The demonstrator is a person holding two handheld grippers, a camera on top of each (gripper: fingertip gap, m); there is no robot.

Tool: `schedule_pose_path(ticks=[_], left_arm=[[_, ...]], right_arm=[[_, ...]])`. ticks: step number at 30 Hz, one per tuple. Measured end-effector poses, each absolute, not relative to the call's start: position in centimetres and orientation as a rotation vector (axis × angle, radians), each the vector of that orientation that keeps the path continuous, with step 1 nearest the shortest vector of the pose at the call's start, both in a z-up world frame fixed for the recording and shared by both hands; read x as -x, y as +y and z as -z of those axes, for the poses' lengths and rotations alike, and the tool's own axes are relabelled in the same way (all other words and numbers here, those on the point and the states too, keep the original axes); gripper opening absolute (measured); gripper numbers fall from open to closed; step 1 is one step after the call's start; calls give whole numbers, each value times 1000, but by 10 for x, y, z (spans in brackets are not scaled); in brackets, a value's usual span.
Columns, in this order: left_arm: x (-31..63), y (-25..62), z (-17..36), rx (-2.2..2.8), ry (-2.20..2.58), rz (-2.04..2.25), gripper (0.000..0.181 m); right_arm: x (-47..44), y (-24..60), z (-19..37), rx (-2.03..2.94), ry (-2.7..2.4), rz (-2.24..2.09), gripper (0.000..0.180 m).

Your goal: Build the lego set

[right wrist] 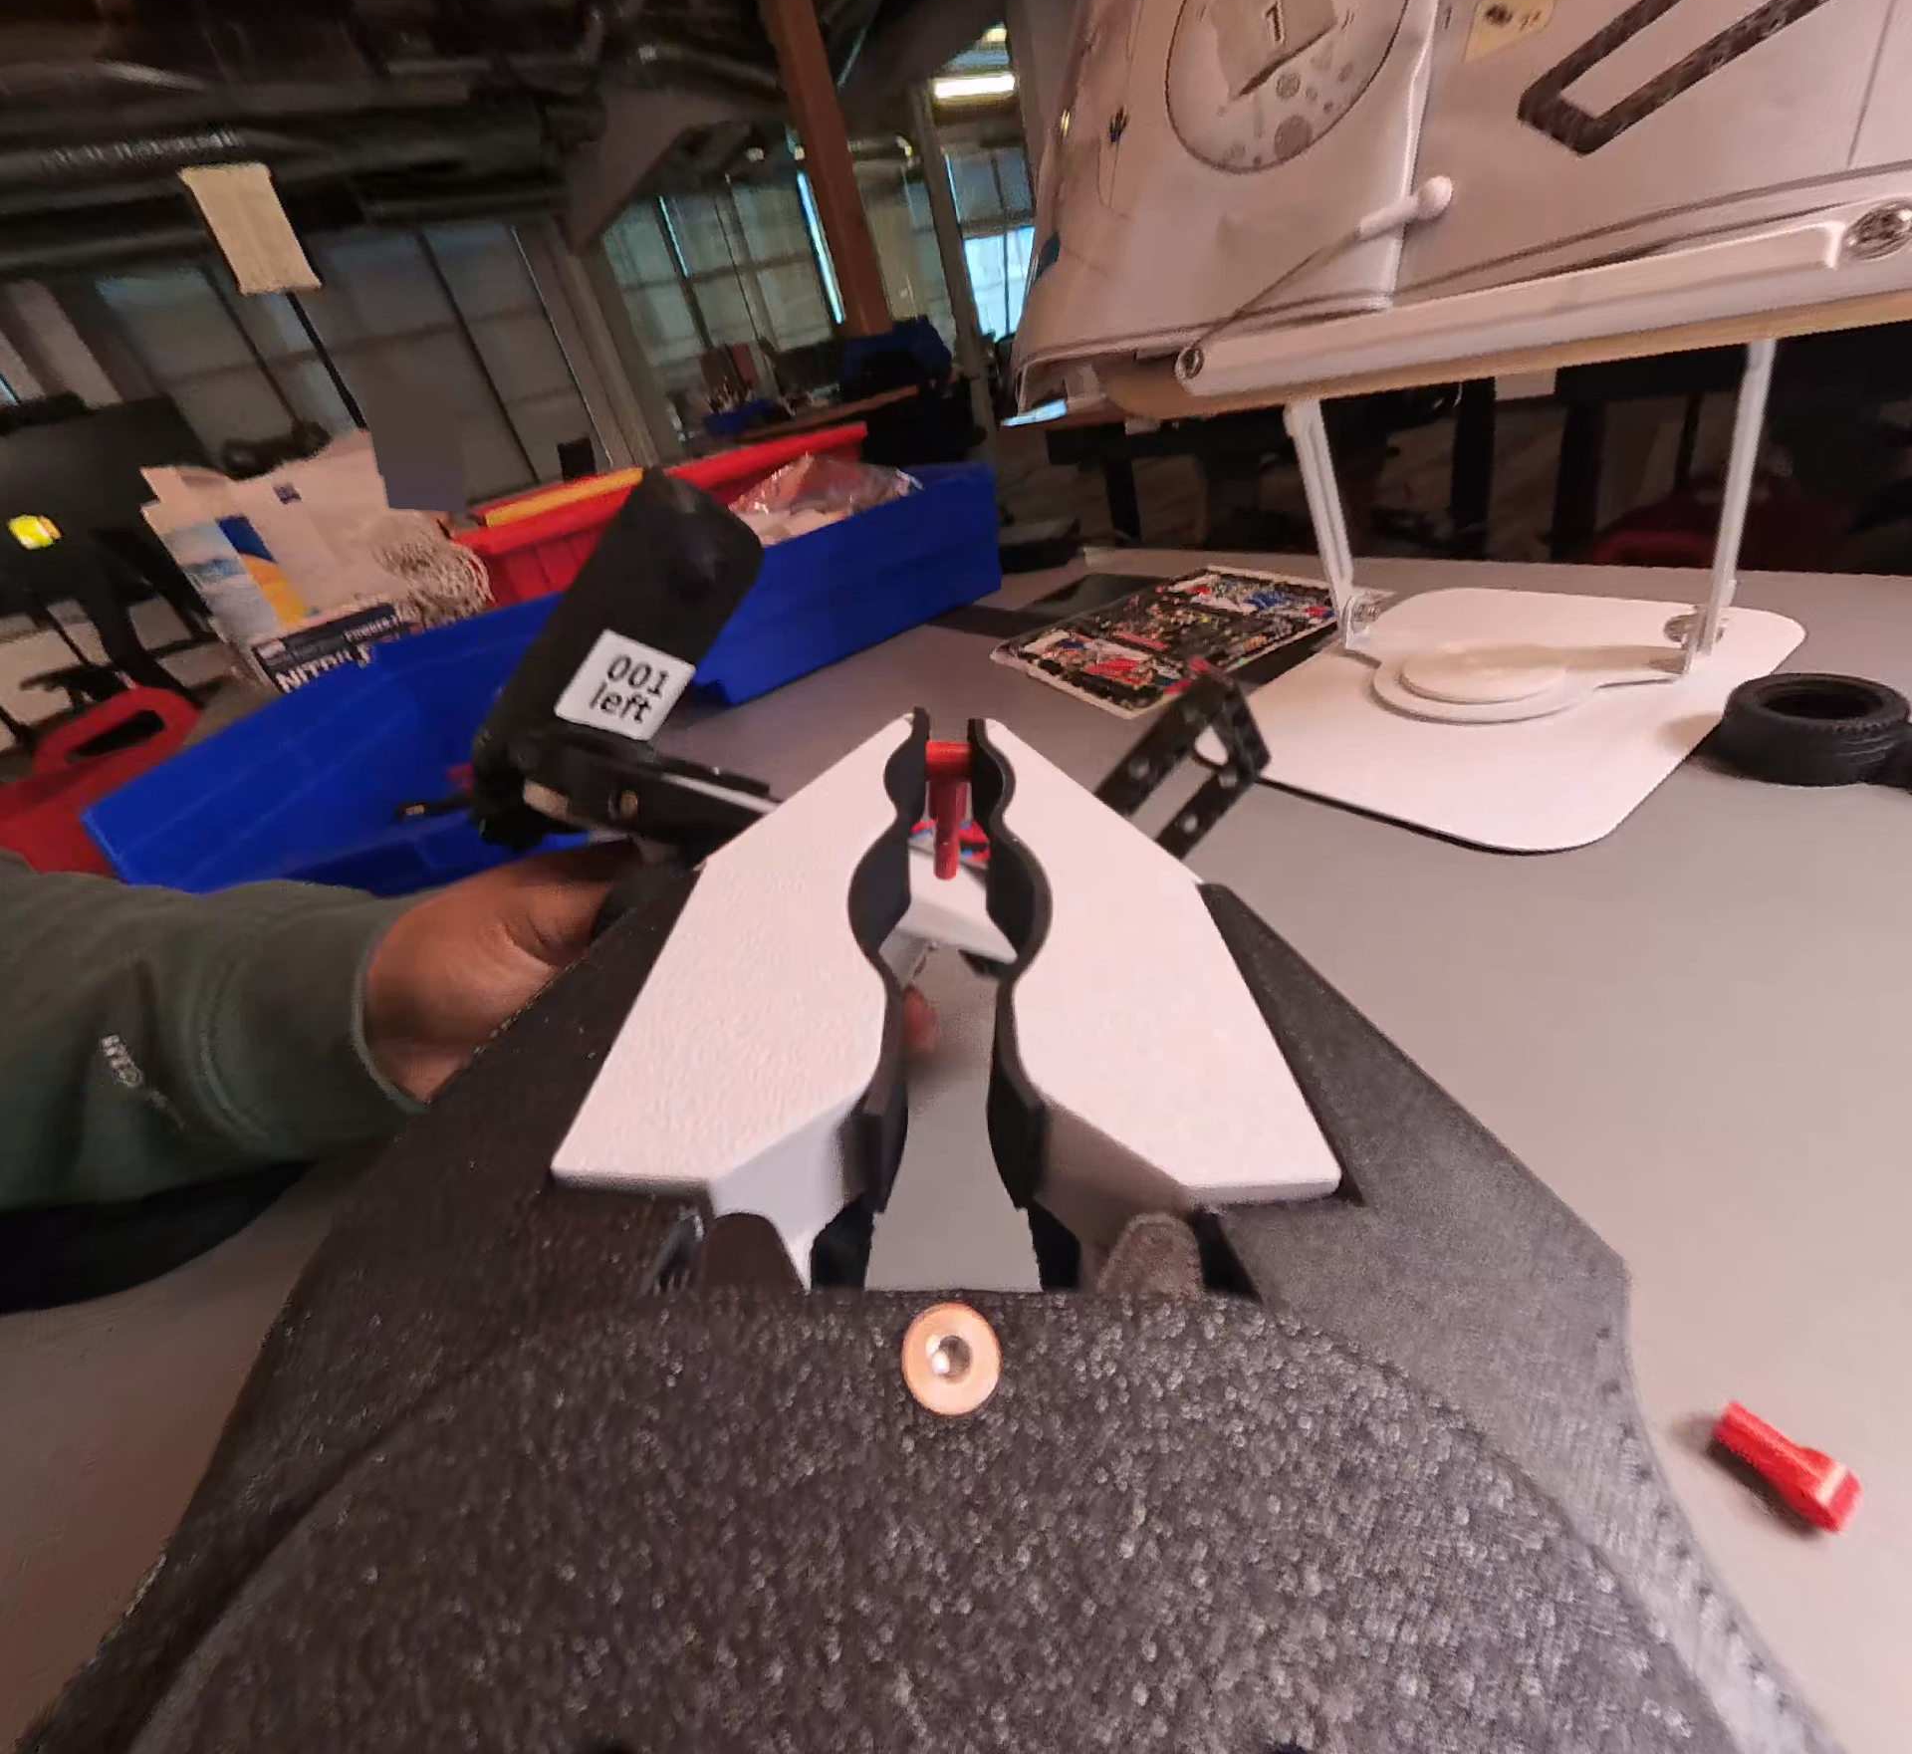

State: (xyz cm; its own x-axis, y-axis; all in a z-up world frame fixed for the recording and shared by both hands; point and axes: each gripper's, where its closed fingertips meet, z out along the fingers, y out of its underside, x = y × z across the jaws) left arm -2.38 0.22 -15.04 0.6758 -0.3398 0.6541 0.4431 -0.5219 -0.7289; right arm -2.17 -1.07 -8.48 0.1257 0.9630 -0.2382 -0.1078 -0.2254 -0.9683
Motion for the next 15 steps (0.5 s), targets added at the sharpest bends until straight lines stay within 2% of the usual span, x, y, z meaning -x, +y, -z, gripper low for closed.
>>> schedule_pose_path(ticks=[5,15], left_arm=[[1,-1,148,1889,35,941,24],[27,2,140,1843,-50,918,24]], right_arm=[[26,-6,91,1372,-901,-1275,6],[28,-15,114,1422,-1063,-1178,5]])
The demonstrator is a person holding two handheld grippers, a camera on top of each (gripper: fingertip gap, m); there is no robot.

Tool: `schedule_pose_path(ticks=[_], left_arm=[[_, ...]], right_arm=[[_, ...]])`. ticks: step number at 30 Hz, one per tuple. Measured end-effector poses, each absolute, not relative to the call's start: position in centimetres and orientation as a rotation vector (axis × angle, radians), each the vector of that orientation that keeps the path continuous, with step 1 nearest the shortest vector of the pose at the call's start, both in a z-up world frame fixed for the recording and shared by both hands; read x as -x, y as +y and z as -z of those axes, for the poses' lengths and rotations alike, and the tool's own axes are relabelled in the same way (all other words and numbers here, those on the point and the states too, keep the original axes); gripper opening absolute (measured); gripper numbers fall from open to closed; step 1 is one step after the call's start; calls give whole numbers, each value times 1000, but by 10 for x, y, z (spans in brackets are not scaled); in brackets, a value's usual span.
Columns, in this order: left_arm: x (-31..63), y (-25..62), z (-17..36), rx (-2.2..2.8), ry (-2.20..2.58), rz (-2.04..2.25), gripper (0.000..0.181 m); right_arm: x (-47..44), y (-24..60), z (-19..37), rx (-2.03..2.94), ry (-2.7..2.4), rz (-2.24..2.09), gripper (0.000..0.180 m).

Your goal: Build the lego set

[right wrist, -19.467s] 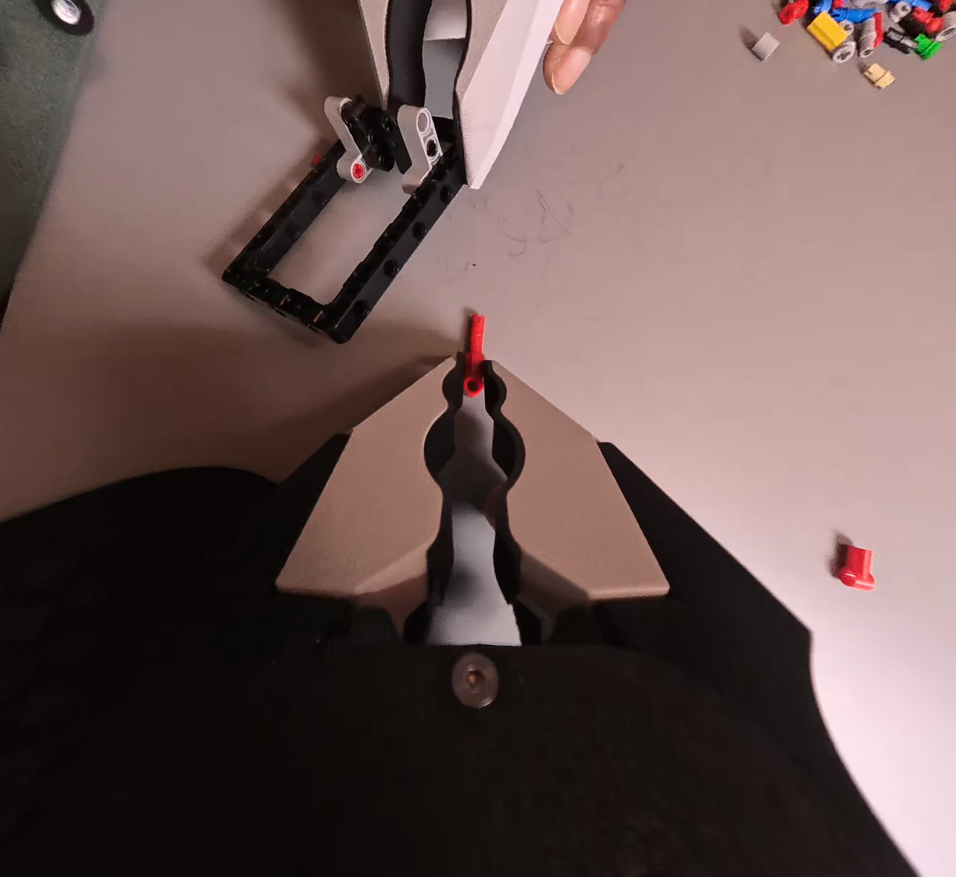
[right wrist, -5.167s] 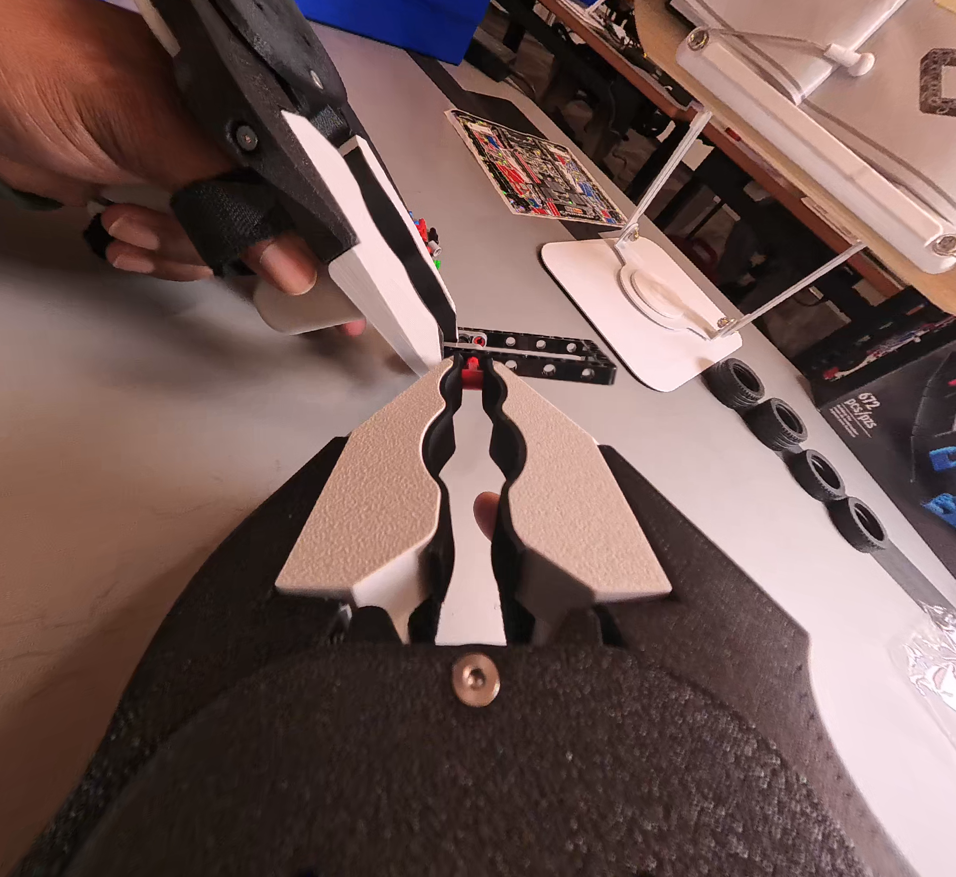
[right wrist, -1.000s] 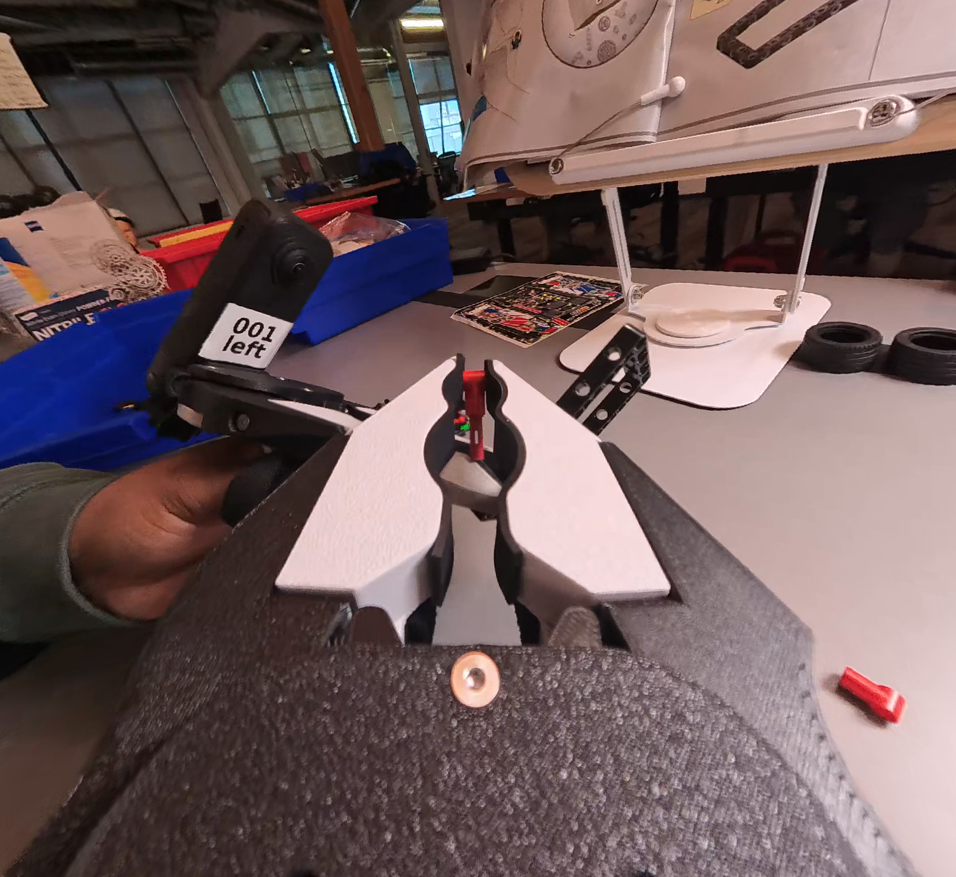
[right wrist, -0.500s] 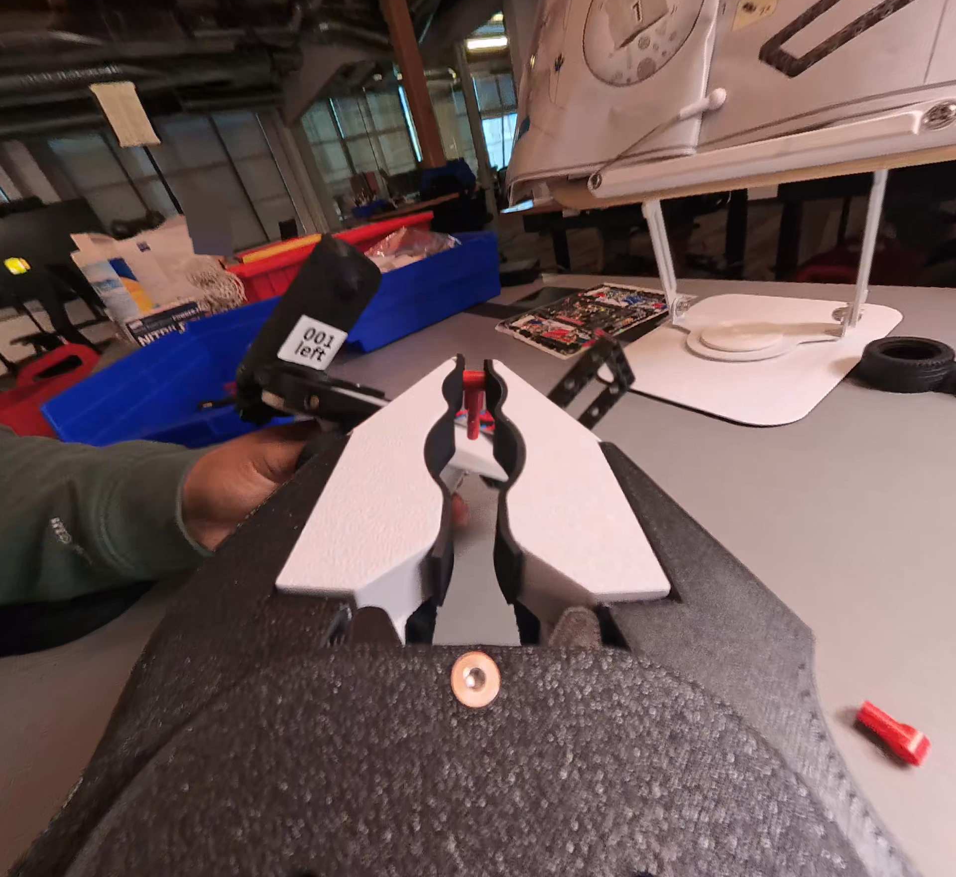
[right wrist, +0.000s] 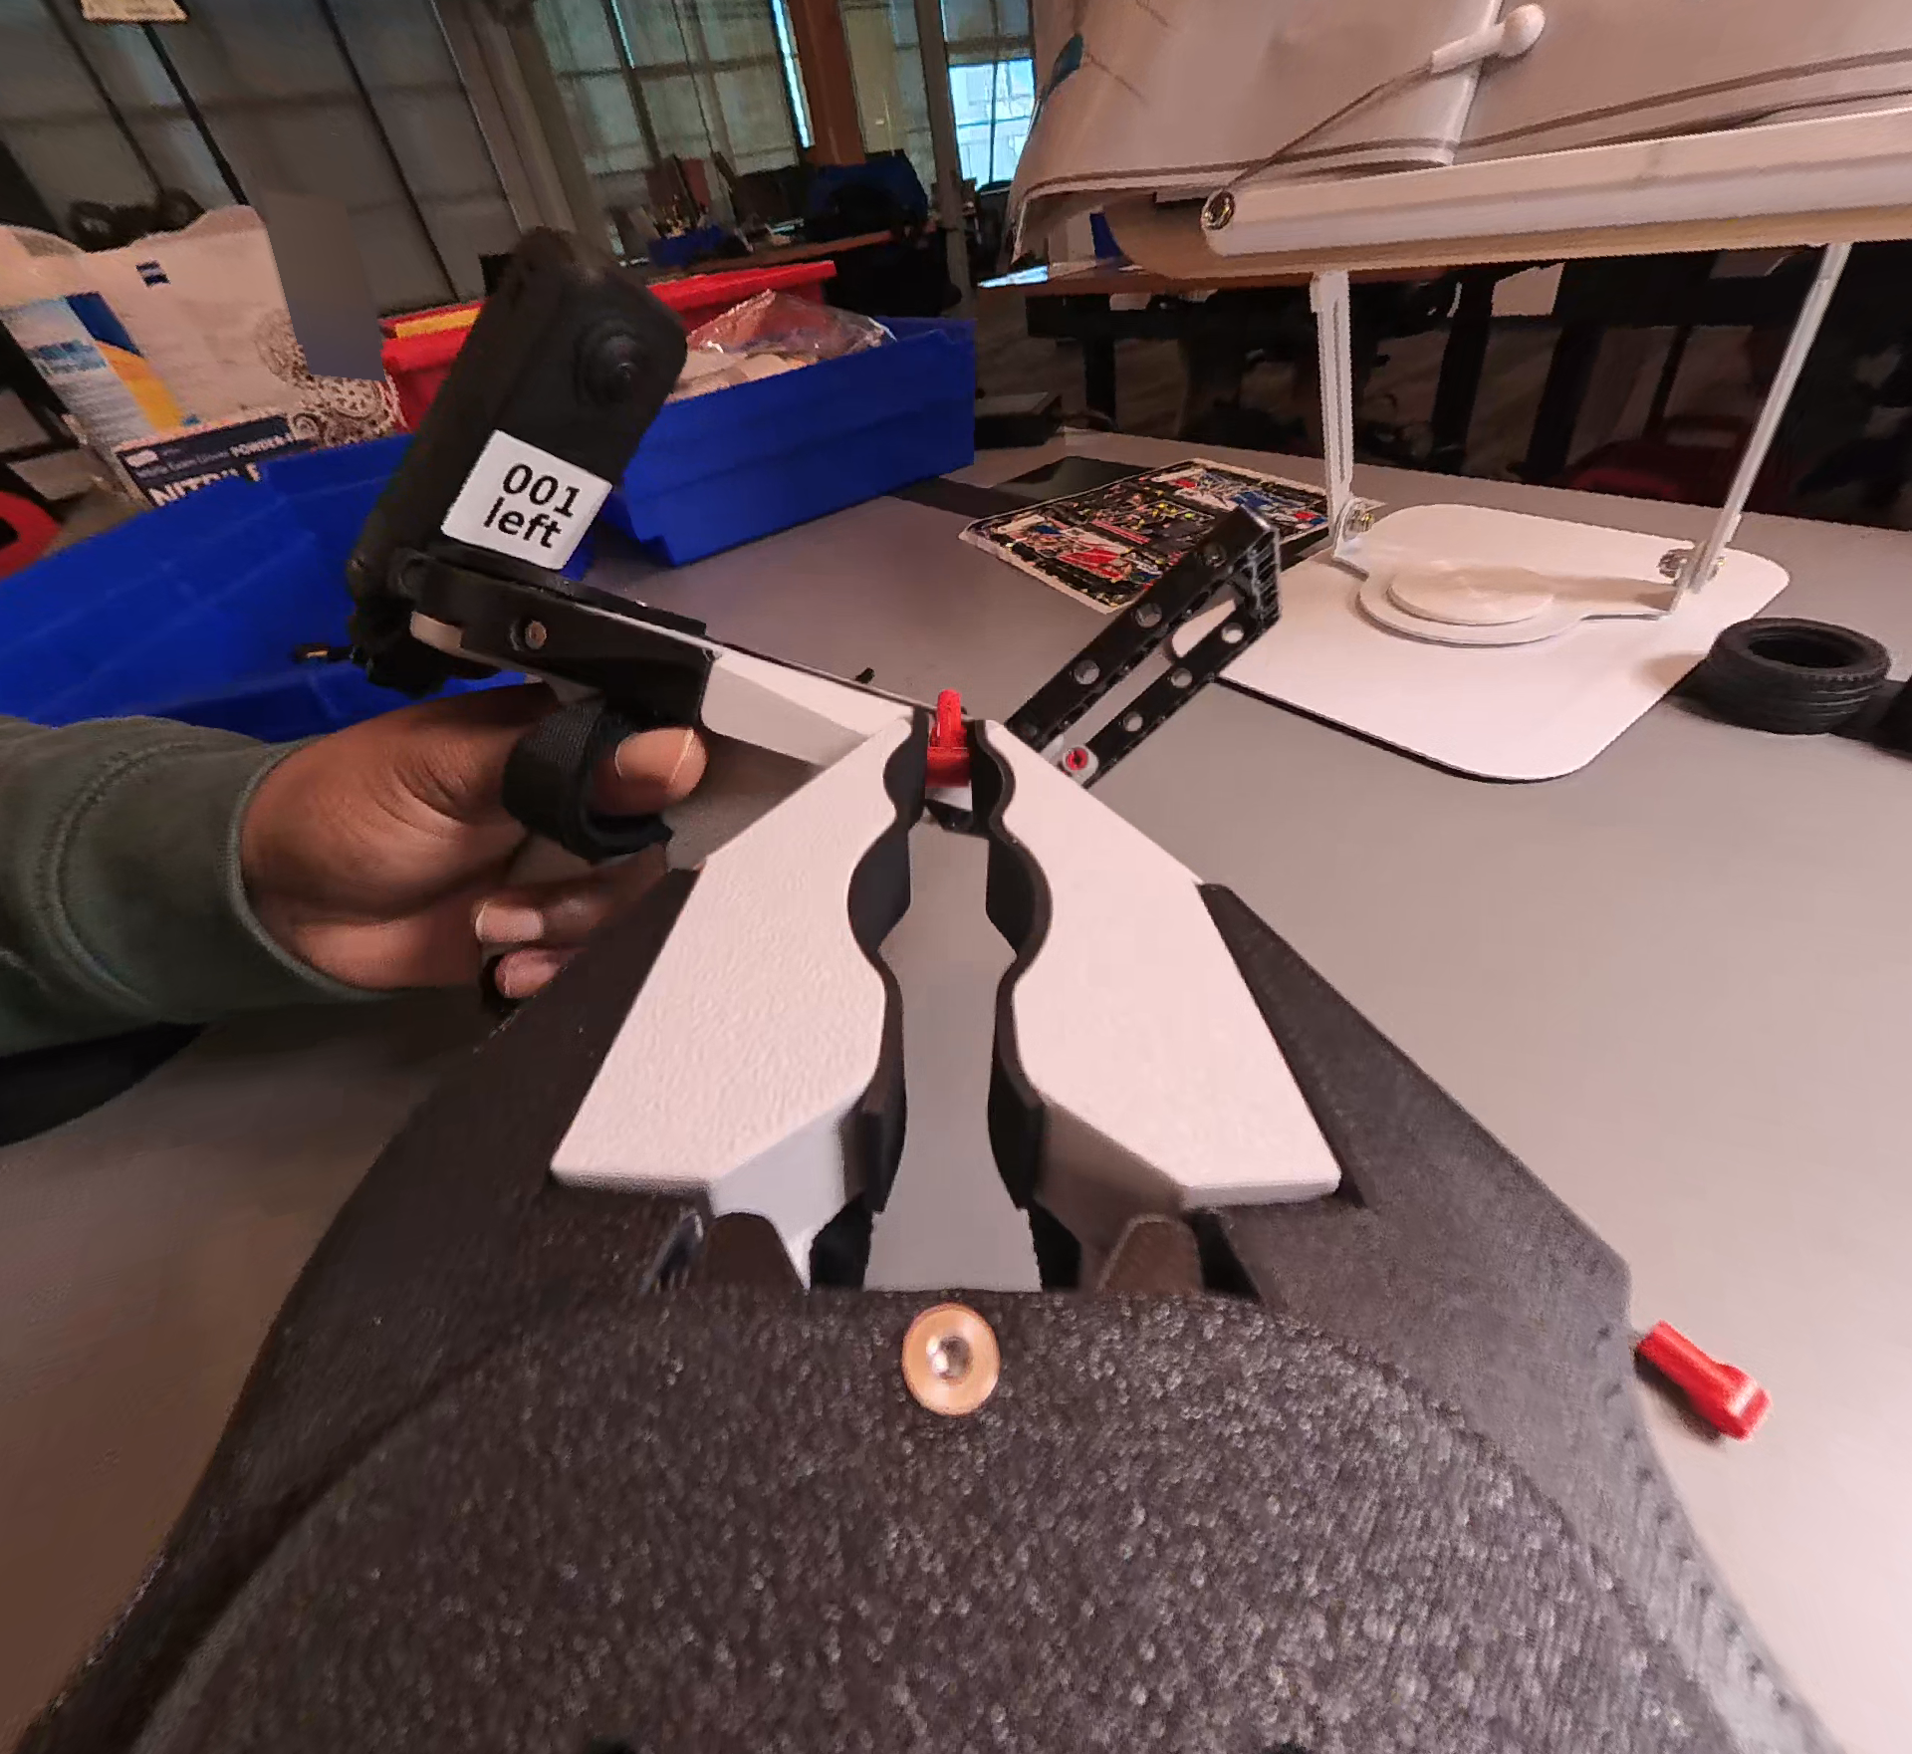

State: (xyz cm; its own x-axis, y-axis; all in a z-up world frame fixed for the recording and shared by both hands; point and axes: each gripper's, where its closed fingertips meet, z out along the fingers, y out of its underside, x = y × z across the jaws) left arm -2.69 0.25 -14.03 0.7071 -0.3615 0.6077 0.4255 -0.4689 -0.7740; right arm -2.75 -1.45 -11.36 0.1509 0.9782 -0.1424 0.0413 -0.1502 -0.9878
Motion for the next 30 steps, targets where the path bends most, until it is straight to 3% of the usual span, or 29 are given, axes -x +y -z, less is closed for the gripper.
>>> schedule_pose_path(ticks=[17,30], left_arm=[[49,3,134,1805,25,792,24],[43,12,156,1922,314,307,23]], right_arm=[[8,-6,118,1315,-1377,-653,5],[22,3,142,1589,-1273,-816,5]])
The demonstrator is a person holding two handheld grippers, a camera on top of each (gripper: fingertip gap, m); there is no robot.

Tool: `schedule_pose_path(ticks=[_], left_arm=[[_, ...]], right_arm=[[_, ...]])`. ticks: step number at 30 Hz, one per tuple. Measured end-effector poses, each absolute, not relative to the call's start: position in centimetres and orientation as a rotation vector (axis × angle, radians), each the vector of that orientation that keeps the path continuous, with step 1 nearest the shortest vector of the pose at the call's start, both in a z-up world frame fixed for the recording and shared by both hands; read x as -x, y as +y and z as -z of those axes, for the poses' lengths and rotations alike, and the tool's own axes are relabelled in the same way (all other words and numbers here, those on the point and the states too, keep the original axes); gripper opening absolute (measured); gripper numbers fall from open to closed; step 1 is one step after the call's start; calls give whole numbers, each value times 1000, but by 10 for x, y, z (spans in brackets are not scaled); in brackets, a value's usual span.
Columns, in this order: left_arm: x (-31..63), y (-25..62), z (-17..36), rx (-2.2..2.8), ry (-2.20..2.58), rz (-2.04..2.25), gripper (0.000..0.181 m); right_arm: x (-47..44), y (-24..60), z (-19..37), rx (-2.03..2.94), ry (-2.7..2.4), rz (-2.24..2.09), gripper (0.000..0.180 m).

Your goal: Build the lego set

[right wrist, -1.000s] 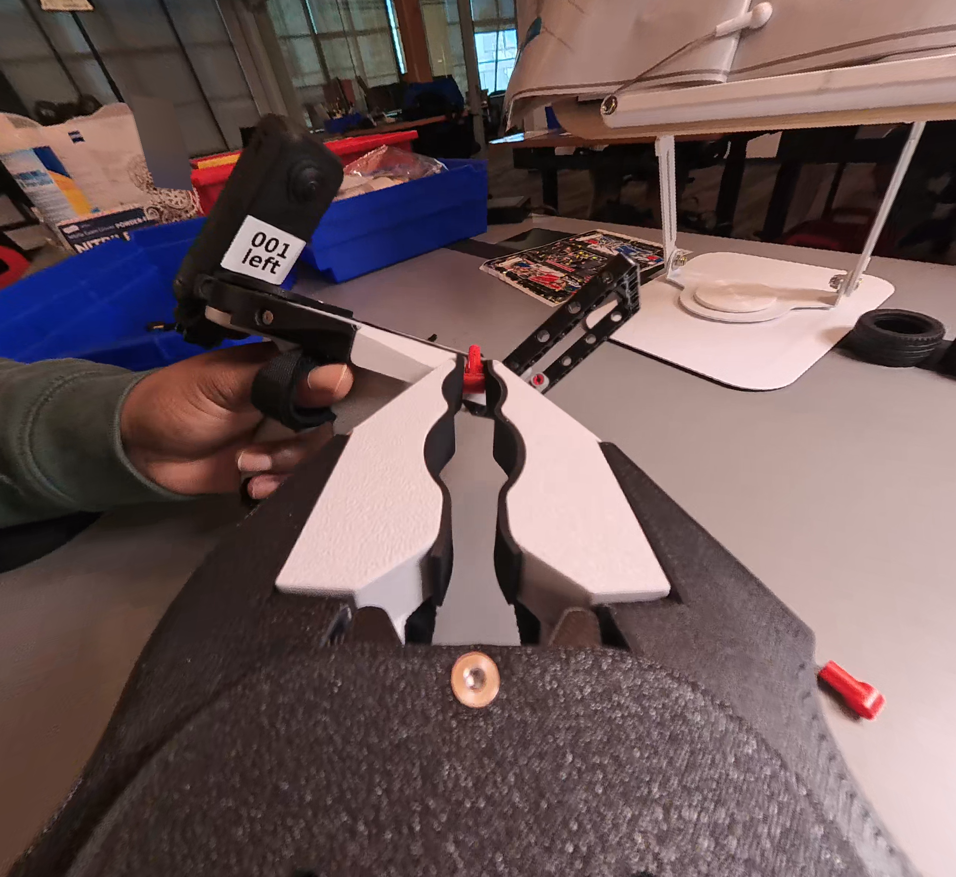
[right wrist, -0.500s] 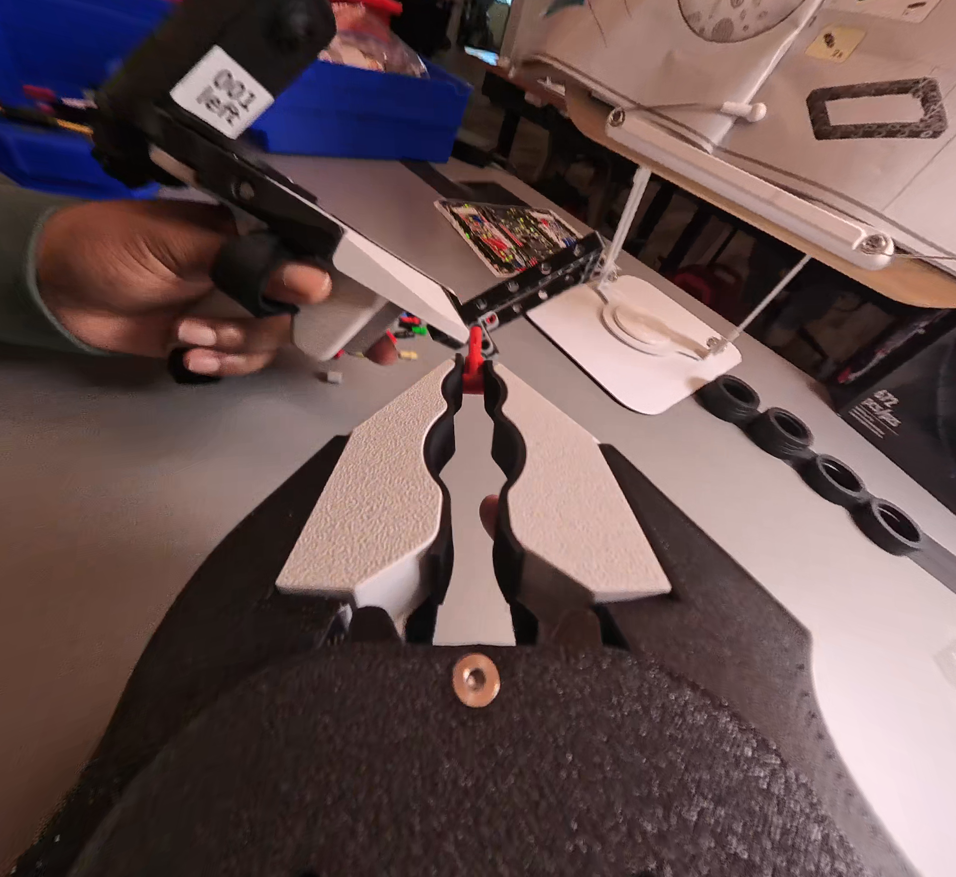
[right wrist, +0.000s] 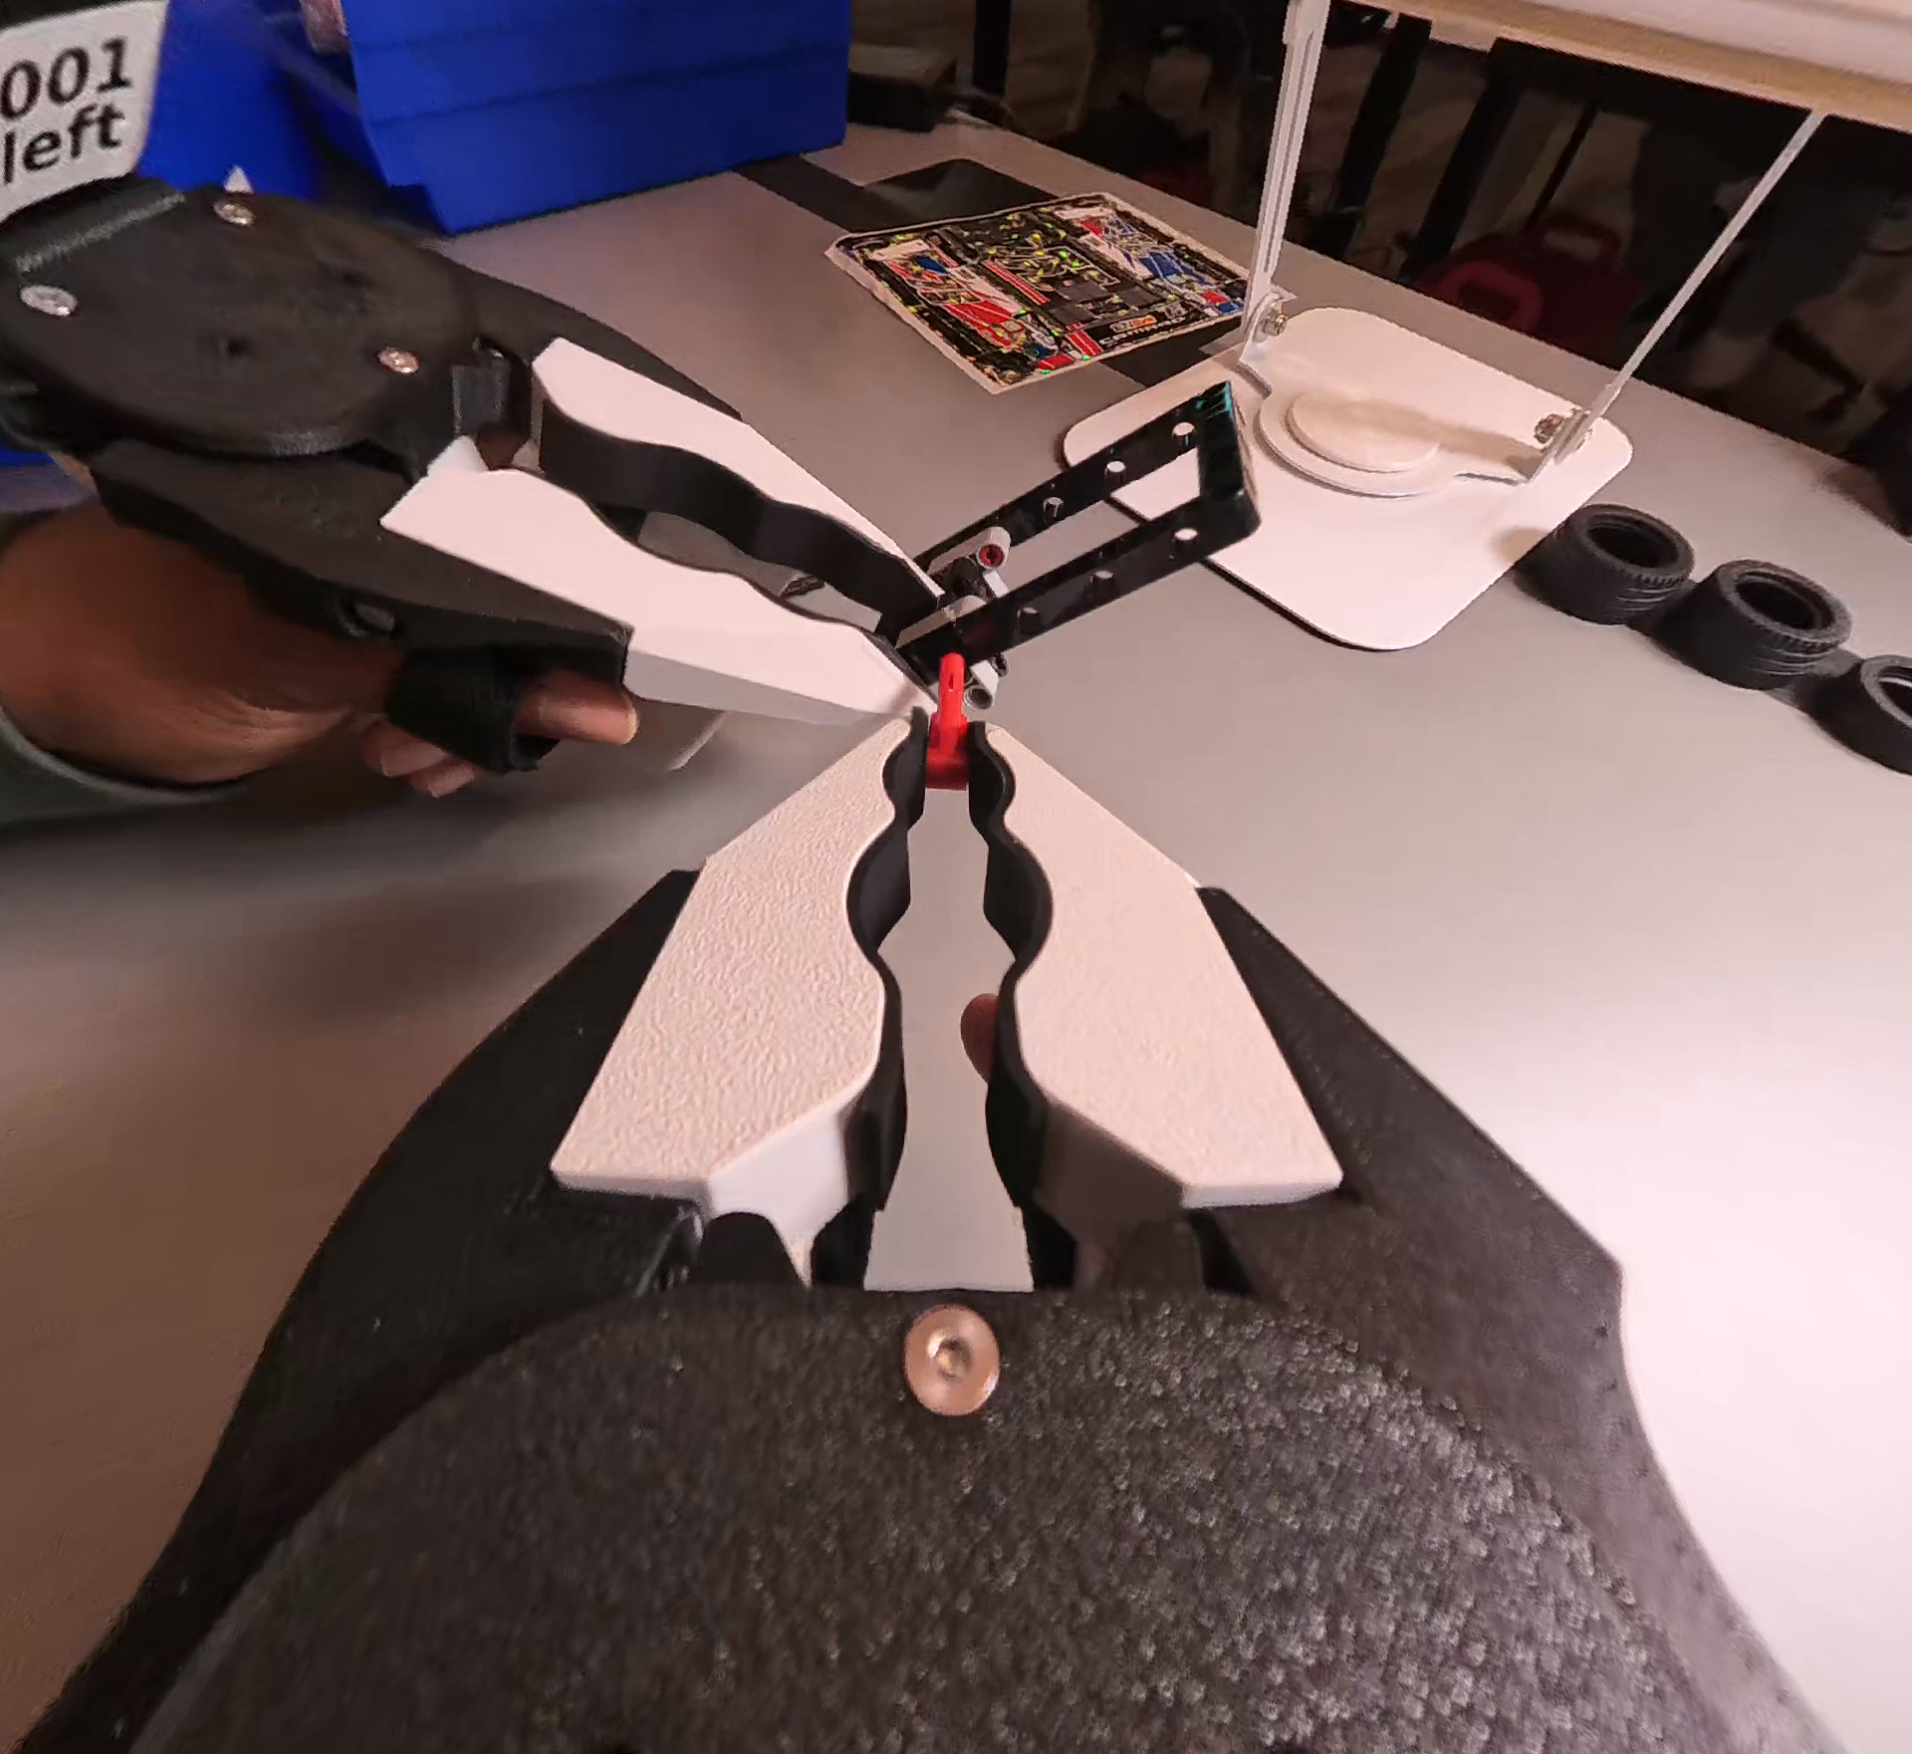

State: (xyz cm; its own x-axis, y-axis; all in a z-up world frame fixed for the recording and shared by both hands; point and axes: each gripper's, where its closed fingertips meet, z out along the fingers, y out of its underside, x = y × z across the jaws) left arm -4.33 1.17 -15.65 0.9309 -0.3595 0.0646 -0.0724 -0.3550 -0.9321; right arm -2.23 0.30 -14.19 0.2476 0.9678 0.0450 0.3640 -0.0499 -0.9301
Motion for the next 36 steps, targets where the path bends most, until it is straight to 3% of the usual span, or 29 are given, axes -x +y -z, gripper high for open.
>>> schedule_pose_path(ticks=[17,27,36], left_arm=[[46,18,147,1869,379,97,23],[45,18,137,1828,466,-8,22],[44,17,133,1773,584,-210,22]], right_arm=[[25,10,135,1738,-927,-1126,5],[26,7,133,1665,-1041,-949,5],[22,3,129,1854,-730,-1494,5]])
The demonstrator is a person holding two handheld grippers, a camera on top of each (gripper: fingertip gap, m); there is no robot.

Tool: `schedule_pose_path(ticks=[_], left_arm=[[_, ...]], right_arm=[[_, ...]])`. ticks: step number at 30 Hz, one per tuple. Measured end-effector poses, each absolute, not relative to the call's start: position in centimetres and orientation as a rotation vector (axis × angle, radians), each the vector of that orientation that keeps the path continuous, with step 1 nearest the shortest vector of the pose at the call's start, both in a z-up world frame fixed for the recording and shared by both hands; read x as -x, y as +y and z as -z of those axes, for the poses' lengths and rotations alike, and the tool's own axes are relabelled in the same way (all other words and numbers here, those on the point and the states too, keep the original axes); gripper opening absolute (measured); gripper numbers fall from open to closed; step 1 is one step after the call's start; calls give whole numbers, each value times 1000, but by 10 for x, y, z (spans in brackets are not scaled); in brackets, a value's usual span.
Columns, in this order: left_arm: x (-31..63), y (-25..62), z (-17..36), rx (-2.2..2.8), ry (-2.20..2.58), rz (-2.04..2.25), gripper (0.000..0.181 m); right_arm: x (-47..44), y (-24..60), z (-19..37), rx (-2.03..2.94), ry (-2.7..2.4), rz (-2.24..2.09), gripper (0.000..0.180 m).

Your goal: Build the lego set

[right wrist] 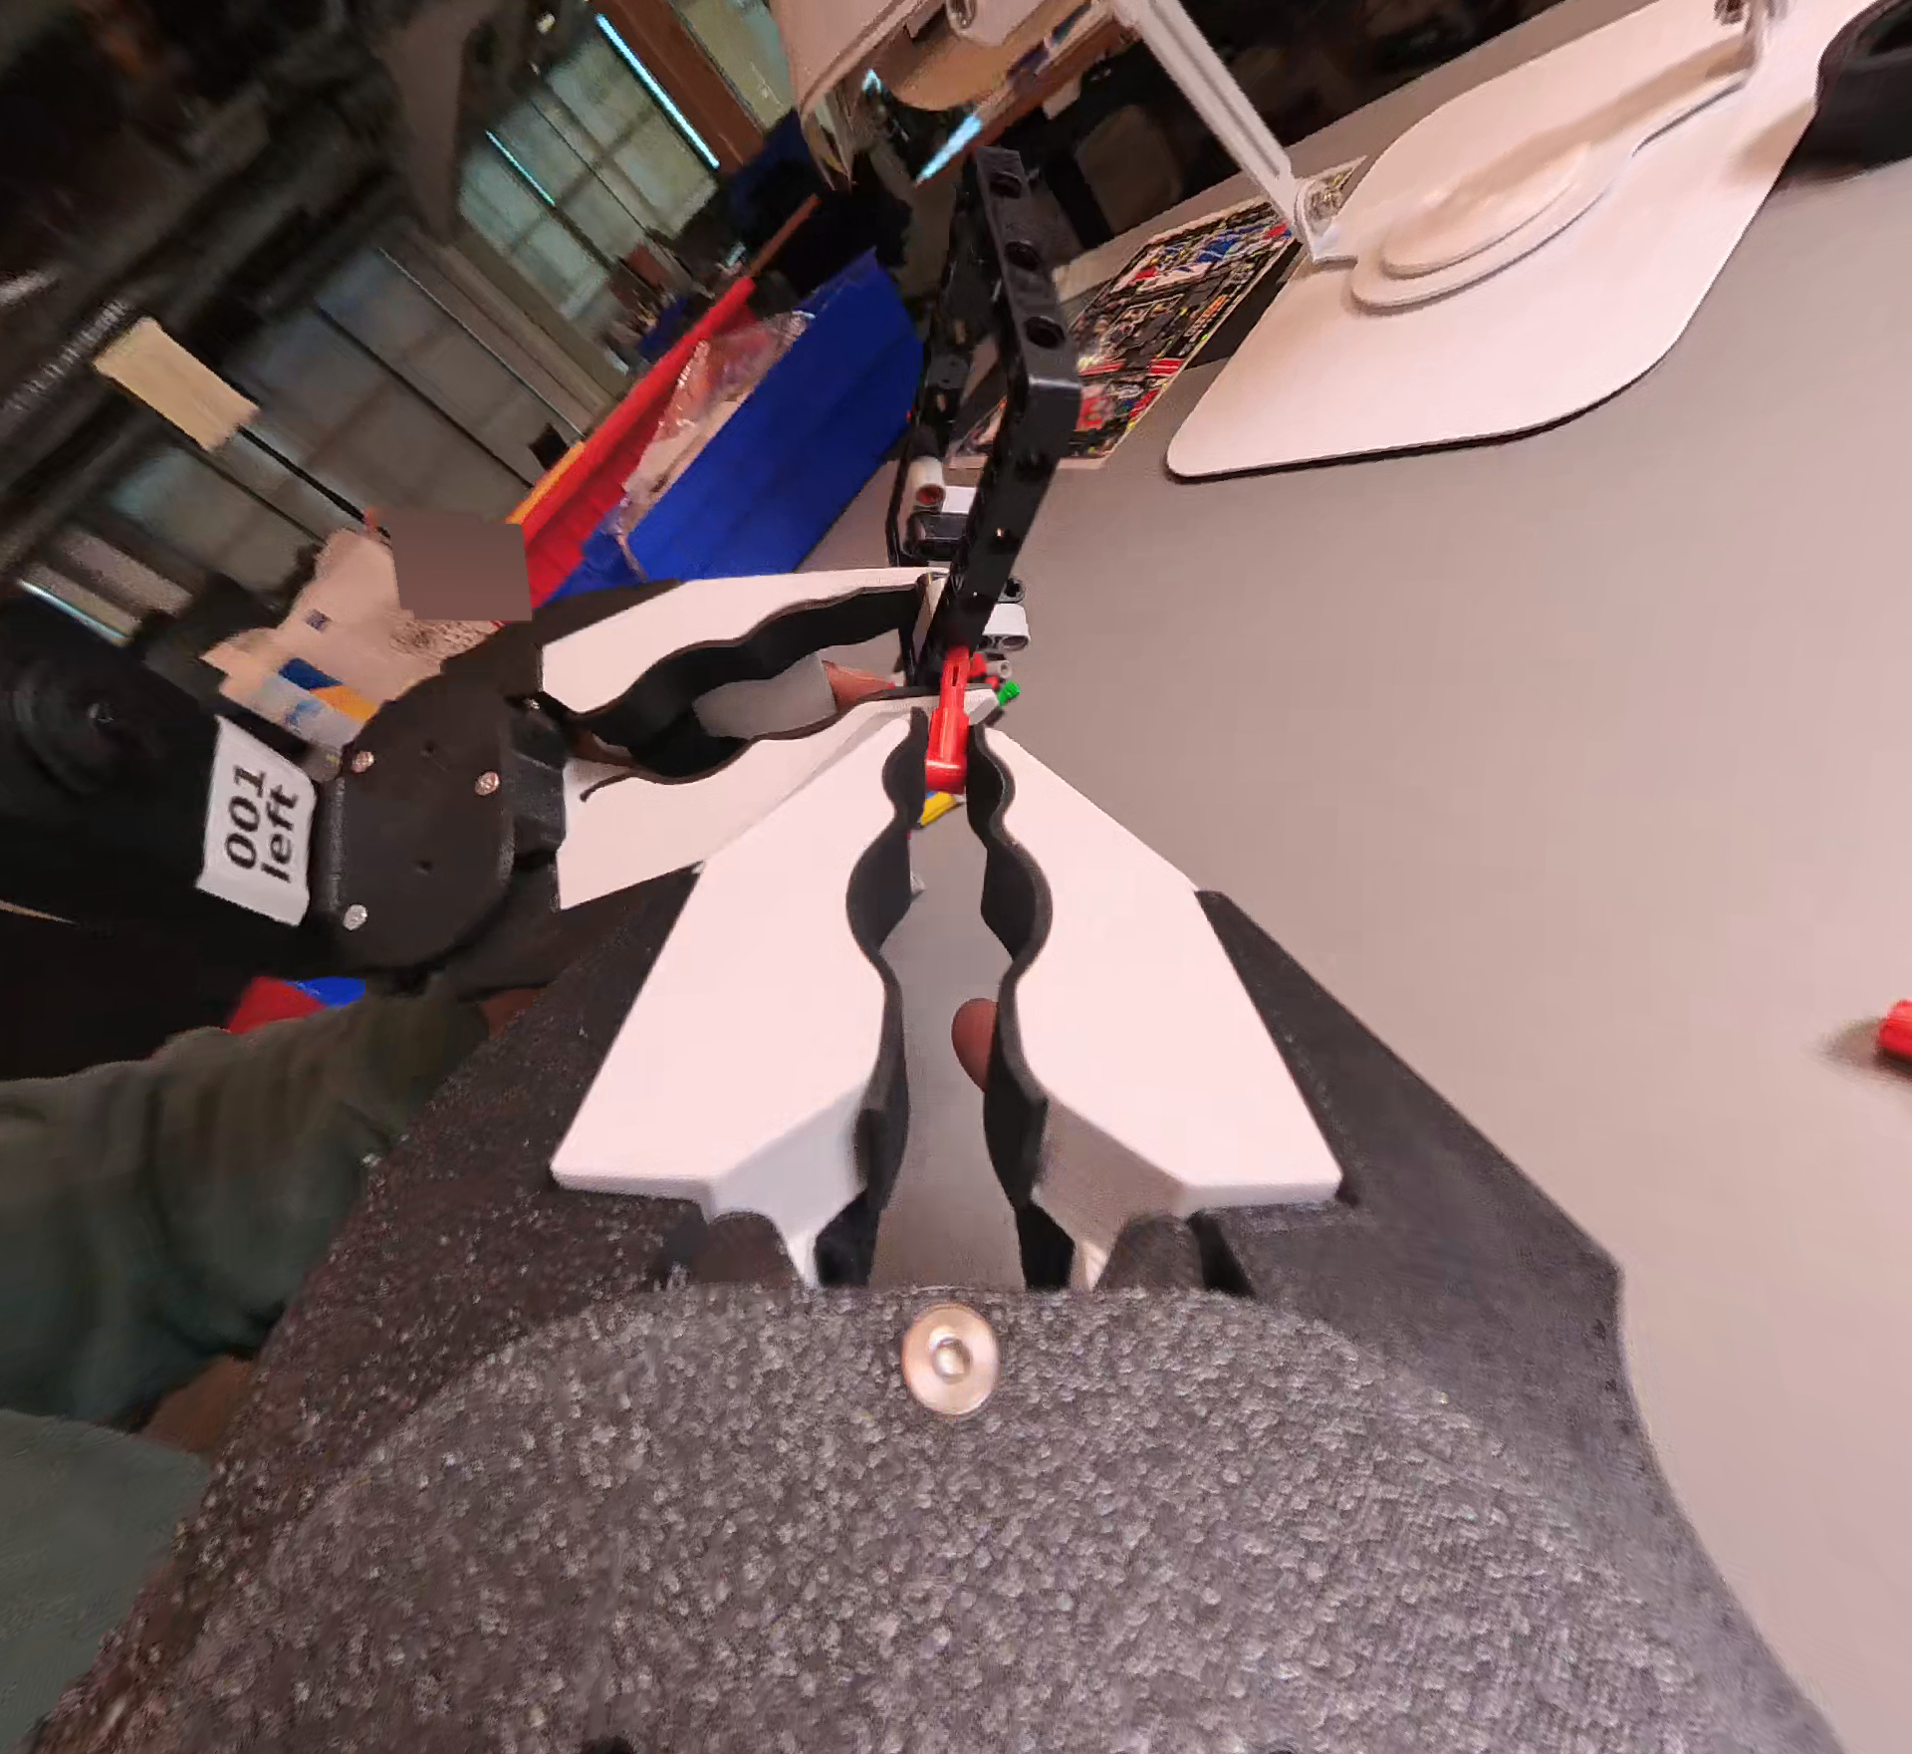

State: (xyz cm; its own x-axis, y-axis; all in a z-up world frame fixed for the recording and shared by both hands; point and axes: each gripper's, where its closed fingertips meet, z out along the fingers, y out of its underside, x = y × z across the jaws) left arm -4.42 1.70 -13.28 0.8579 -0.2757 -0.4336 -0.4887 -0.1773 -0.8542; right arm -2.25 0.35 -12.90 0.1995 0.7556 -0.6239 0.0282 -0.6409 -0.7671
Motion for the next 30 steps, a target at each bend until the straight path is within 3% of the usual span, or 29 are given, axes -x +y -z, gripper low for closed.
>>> schedule_pose_path(ticks=[4,11,20,27,30], left_arm=[[44,17,136,1804,558,-138,22],[44,16,141,1854,512,-29,22],[44,16,142,1842,557,-90,22],[43,15,146,1852,587,-94,22],[41,14,146,1844,606,-102,23]], right_arm=[[22,4,131,1839,-757,-1478,5],[23,6,134,1597,-1164,-773,4],[24,4,135,1885,-752,-1495,4],[22,5,143,1719,-1176,-878,4],[20,4,142,1718,-1217,-863,4]])
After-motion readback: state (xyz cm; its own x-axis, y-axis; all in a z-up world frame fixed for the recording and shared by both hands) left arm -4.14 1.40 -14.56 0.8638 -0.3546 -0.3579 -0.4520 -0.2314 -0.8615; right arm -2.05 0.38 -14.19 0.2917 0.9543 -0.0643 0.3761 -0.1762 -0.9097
